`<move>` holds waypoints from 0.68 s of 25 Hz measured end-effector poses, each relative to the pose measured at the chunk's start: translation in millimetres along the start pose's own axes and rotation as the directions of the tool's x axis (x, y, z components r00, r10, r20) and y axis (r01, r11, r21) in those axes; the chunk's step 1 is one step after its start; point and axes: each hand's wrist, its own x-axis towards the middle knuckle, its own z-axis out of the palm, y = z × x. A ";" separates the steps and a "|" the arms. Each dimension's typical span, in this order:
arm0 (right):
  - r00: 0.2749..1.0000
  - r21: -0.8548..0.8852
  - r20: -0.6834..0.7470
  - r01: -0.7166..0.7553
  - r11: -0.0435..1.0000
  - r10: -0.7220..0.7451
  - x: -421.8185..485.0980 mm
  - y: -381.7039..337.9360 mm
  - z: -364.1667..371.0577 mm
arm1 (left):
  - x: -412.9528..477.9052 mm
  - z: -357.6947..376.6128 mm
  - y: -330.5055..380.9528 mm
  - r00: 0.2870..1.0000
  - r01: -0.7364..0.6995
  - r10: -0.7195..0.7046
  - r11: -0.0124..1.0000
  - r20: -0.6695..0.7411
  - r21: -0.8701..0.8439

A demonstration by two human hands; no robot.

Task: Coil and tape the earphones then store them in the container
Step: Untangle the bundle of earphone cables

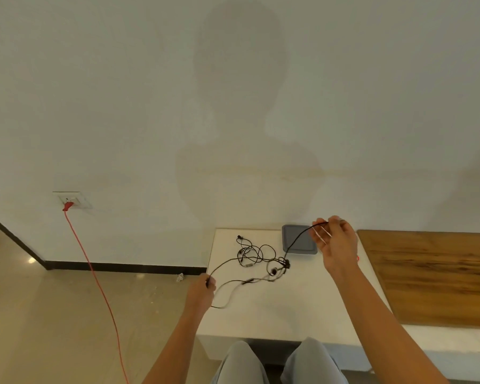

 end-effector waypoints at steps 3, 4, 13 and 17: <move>0.985 -0.229 0.173 0.029 0.973 0.012 -9.0 3.9 15.5 | -4.0 8.5 15.4 0.964 -0.056 0.054 0.998 0.260 0.003; 0.974 -0.302 0.226 0.049 0.952 0.021 -11.1 3.9 20.0 | -6.8 7.2 29.6 0.931 -0.104 0.097 0.995 0.352 0.001; 0.887 -0.471 0.460 0.286 0.834 -0.044 -23.8 1.5 40.8 | -41.8 9.4 162.7 0.837 -0.396 0.498 0.838 0.228 -0.376; 0.809 -0.668 0.539 0.242 0.703 0.233 -27.9 32.0 14.6 | -40.3 -2.5 171.4 0.913 -0.170 0.388 0.647 0.128 -0.743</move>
